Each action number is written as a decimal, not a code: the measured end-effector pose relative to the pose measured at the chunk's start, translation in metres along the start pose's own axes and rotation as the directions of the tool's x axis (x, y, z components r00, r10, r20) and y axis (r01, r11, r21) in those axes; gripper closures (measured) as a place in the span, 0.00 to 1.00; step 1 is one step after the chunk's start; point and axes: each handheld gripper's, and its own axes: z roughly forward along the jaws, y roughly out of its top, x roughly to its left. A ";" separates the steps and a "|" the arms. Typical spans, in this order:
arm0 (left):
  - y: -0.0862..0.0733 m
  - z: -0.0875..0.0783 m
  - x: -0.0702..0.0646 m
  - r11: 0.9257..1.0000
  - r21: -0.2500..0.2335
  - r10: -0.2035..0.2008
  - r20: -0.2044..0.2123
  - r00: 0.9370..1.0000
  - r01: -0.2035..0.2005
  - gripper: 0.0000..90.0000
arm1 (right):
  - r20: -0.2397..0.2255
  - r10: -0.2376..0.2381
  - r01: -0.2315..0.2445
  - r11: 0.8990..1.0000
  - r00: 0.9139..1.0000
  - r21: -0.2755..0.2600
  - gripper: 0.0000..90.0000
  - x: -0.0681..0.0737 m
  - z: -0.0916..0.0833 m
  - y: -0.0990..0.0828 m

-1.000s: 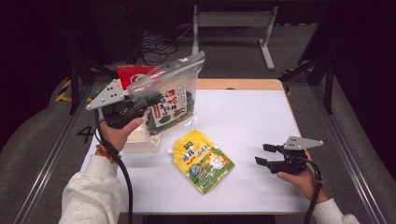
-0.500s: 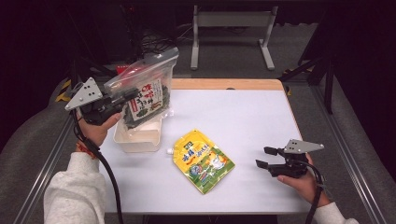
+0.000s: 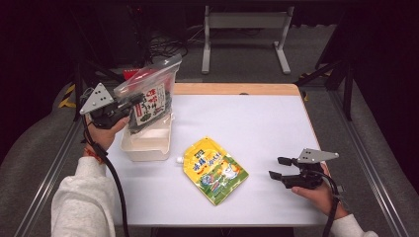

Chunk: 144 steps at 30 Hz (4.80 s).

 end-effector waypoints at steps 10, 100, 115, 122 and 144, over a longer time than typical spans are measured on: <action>0.009 -0.010 0.007 0.999 0.005 0.034 -0.046 0.998 -0.033 0.93 | -0.012 -0.012 0.013 1.000 1.000 0.019 0.36 0.005 0.004 0.001; -0.085 -0.037 -0.023 0.973 0.093 -0.193 -0.165 0.967 0.210 0.62 | -0.002 -0.046 0.046 0.994 0.999 0.103 0.32 0.013 0.021 0.003; -0.072 -0.088 -0.076 0.977 0.074 -0.181 -0.203 0.962 0.199 0.47 | -0.002 -0.096 0.096 0.992 0.995 0.084 0.73 0.018 0.023 0.006; -0.091 -0.079 -0.125 0.949 0.211 -0.238 0.001 0.971 0.232 0.50 | -0.024 -0.080 0.082 0.995 0.996 0.065 0.81 0.020 0.033 0.008; -0.115 0.011 -0.171 0.838 0.487 -0.384 0.203 0.901 0.247 0.25 | -0.077 -0.185 0.192 0.978 0.980 0.087 1.00 0.061 0.086 0.024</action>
